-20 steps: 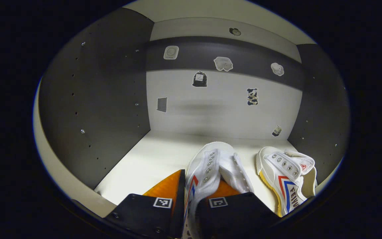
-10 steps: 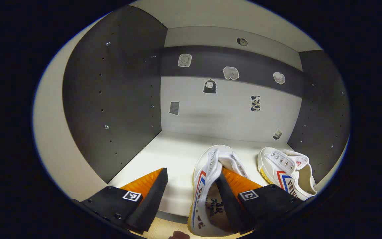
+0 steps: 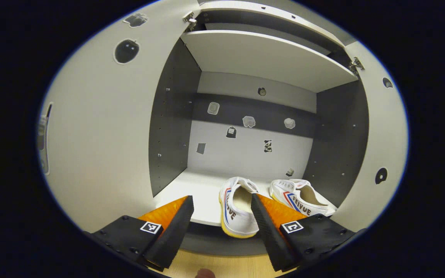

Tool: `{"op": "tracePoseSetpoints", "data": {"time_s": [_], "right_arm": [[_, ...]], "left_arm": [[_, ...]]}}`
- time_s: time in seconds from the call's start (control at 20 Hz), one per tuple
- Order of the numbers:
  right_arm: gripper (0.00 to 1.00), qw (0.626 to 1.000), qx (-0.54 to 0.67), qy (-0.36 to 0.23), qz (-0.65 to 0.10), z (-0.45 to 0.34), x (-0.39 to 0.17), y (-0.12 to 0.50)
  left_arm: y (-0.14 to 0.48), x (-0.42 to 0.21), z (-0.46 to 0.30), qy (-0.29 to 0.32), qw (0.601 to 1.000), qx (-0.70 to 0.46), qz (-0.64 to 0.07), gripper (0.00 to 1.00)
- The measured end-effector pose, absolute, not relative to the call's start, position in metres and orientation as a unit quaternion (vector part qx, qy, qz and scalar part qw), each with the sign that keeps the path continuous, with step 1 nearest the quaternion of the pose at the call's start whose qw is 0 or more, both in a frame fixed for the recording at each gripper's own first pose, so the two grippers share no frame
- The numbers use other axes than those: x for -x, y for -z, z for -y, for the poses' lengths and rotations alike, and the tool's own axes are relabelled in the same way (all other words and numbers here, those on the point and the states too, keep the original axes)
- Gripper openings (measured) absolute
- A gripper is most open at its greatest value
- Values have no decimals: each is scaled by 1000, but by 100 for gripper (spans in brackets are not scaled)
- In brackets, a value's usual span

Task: Grab one shoe with the right hand and put it into the shoe cabinet, grab the other shoe with the left hand and put it into the shoe cabinet; then close the right door with the right hand and the left door with the left hand.

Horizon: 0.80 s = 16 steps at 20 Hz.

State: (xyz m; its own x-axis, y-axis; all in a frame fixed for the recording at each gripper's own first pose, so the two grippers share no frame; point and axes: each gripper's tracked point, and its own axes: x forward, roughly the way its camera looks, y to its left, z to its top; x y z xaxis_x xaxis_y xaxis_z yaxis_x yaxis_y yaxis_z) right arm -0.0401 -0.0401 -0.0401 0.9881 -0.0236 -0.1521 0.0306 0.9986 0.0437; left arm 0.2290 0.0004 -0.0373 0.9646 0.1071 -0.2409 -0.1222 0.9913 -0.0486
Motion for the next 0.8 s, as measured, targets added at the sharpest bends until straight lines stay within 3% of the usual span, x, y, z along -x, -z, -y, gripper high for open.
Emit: {"op": "tracePoseSetpoints", "data": {"time_s": [0.45,0.8], "right_arm": [[92,998,-16,8,-59,48,51,28],[92,997,28,65,-13,129,12,-34]], "left_arm": [[40,-84,4,-43,996,26,-77,97],[72,-11,11,-34,997,15,-71,97]]}}
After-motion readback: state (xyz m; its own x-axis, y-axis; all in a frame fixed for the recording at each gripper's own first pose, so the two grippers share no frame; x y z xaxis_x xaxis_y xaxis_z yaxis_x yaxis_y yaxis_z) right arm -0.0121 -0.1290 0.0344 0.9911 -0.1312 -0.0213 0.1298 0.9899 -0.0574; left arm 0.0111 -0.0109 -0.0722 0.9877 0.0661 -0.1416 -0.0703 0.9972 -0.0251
